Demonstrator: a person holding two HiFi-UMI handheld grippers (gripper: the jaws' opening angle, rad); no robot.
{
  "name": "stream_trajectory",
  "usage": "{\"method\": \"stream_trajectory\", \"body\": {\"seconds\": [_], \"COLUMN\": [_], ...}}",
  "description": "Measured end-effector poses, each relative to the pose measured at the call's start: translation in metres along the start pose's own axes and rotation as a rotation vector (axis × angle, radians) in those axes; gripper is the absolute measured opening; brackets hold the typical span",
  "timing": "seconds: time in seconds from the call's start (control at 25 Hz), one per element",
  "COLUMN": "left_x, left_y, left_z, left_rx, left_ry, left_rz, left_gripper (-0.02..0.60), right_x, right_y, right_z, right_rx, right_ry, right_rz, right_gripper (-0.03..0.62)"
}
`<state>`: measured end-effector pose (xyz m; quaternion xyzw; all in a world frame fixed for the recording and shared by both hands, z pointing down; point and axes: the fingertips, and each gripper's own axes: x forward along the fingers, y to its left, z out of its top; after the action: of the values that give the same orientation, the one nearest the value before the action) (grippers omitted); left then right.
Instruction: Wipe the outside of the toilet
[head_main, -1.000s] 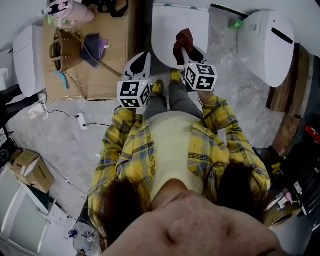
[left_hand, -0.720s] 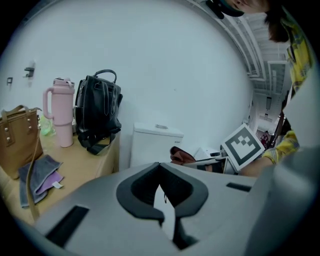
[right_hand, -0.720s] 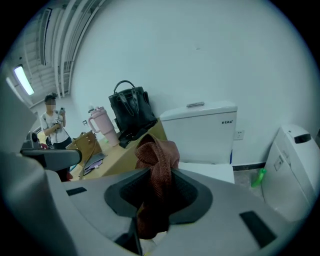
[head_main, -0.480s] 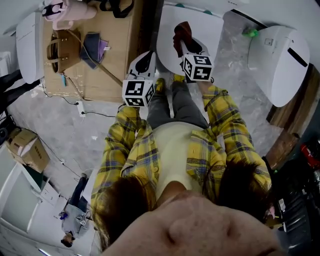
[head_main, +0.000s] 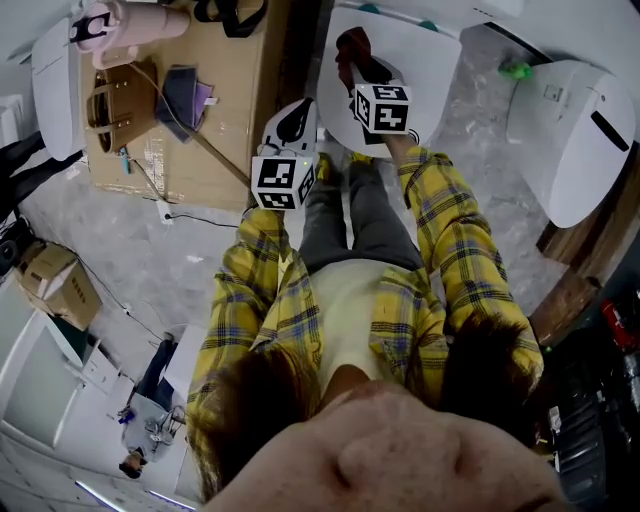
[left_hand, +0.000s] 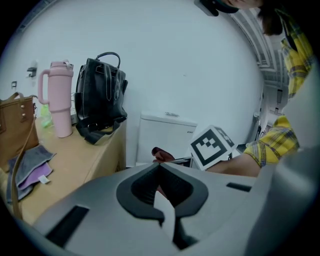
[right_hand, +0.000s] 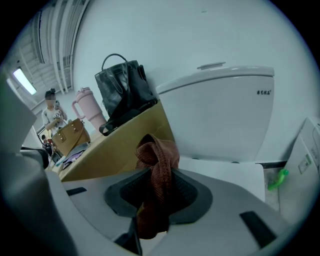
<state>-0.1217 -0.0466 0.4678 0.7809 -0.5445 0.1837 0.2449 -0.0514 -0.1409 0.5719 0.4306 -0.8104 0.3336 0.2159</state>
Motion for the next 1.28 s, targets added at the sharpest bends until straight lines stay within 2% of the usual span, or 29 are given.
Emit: {"method": "stream_trajectory", "body": {"seconds": [0.52,0.92,1.28], "left_x": [0.033,0.039,0.05], "left_y": [0.002,0.008,-0.009], "left_z": [-0.017,-0.035,-0.042], "left_rx": [0.041,0.056,0.07], "left_ry": [0.06,0.109,0.131], "left_rz": [-0.021,-0.025,-0.069], "left_gripper": [0.002,0.002,0.002], "right_x": [0.081,0.105,0.071], "right_y": [-0.022,-0.066,-0.13], "right_z": [-0.016,-0.033,-0.051], "right_rx": [0.058,0.014,0.05], "right_ry": [0.106,0.211,0.234], "right_rz": [0.038,-0.084,-0.191], "right_gripper": [0.124,0.124,0.124]}}
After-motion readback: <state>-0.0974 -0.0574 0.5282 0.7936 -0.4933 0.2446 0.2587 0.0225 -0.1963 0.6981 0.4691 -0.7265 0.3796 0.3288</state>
